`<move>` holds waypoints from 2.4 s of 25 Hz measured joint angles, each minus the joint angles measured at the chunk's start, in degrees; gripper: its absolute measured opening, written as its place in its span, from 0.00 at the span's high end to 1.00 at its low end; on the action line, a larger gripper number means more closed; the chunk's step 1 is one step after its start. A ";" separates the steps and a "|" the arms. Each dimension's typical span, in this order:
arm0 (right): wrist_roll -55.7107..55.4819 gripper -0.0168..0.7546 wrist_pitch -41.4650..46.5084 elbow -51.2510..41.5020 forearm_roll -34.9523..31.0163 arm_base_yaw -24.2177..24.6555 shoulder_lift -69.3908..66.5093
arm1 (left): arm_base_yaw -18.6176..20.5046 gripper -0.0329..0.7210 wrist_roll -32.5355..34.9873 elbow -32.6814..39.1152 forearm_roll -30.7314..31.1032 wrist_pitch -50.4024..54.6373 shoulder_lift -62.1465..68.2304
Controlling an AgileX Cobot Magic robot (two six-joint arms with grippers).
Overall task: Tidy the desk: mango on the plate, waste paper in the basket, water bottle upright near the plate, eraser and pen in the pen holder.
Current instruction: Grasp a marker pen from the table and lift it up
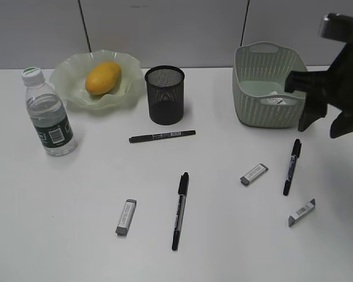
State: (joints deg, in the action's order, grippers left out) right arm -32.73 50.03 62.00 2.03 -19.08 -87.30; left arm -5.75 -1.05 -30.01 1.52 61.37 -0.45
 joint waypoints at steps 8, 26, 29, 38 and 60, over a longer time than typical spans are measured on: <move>-10.67 0.45 -13.28 -6.43 4.17 -2.21 -8.43 | 0.00 0.30 0.00 0.00 0.00 0.00 0.00; -34.26 0.55 -27.65 -10.48 27.47 -2.21 -18.65 | 0.00 0.30 0.00 0.00 0.00 -0.11 0.00; -37.86 0.55 -28.81 -10.48 30.94 -2.21 -19.78 | 0.00 0.30 0.00 0.00 0.00 -0.11 0.00; -39.47 0.57 -30.93 -10.49 32.79 -2.21 -22.81 | 0.00 0.31 0.00 0.00 0.00 -0.11 0.00; -39.72 0.86 -29.06 -10.84 31.77 -3.00 -22.39 | 0.00 0.36 0.00 0.00 0.00 -0.11 0.00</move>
State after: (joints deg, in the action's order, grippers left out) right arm -72.45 20.97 51.16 33.80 -22.09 -109.69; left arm -5.75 -1.05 -30.01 1.52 61.25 -0.45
